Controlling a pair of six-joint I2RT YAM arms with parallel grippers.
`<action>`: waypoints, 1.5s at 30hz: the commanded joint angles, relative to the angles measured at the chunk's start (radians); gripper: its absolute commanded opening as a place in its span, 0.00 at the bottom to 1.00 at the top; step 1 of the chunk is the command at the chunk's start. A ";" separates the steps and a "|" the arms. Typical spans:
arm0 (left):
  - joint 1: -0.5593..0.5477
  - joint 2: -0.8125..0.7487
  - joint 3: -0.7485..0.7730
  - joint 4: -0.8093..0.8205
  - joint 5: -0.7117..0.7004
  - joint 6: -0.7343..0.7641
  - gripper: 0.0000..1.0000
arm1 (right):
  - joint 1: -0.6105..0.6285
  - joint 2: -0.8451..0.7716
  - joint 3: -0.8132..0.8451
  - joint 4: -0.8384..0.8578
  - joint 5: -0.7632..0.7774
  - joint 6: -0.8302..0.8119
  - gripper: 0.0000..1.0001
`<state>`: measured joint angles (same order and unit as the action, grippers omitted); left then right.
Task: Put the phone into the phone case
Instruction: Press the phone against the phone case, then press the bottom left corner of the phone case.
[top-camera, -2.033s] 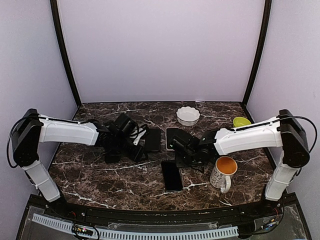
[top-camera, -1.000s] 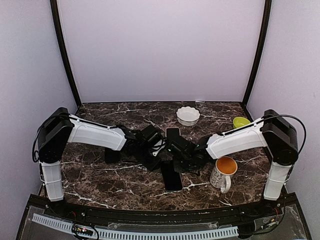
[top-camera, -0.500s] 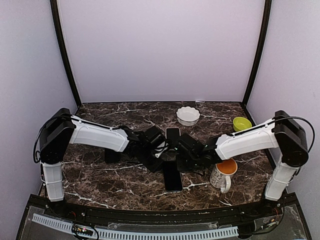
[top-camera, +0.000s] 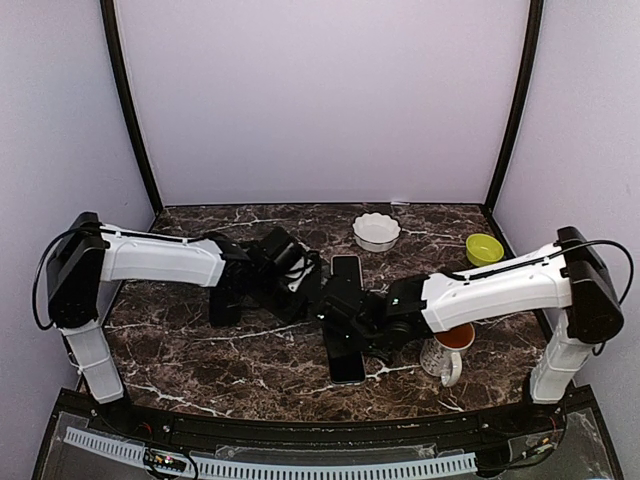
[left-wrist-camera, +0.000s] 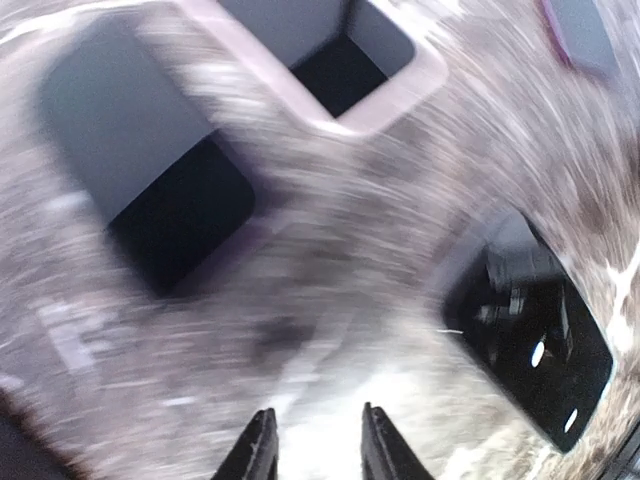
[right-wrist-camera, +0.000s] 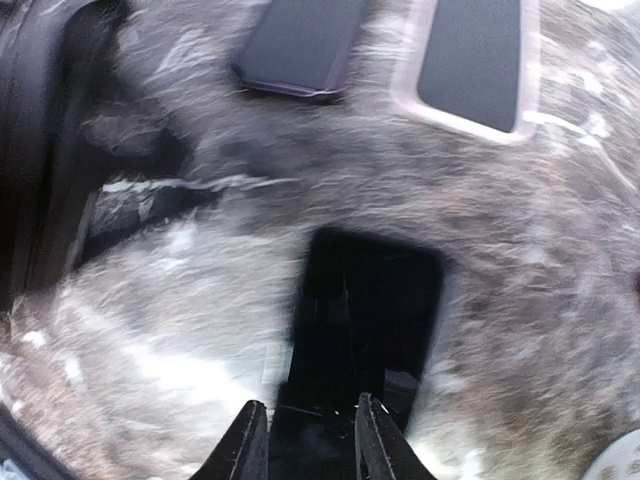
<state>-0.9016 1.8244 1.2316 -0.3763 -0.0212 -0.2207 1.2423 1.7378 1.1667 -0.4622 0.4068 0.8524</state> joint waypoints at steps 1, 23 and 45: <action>0.143 -0.151 -0.078 0.029 -0.001 -0.095 0.33 | 0.077 0.135 0.162 -0.149 0.064 0.061 0.31; 0.174 -0.295 -0.143 0.108 -0.014 -0.060 0.38 | 0.153 0.400 0.436 -0.510 0.104 0.230 0.22; 0.177 -0.289 -0.141 0.111 -0.006 -0.063 0.37 | 0.123 0.254 0.279 -0.405 -0.023 0.173 0.42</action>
<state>-0.7288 1.5658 1.1042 -0.2775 -0.0406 -0.2771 1.3804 1.9926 1.3769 -0.7227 0.3660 1.0443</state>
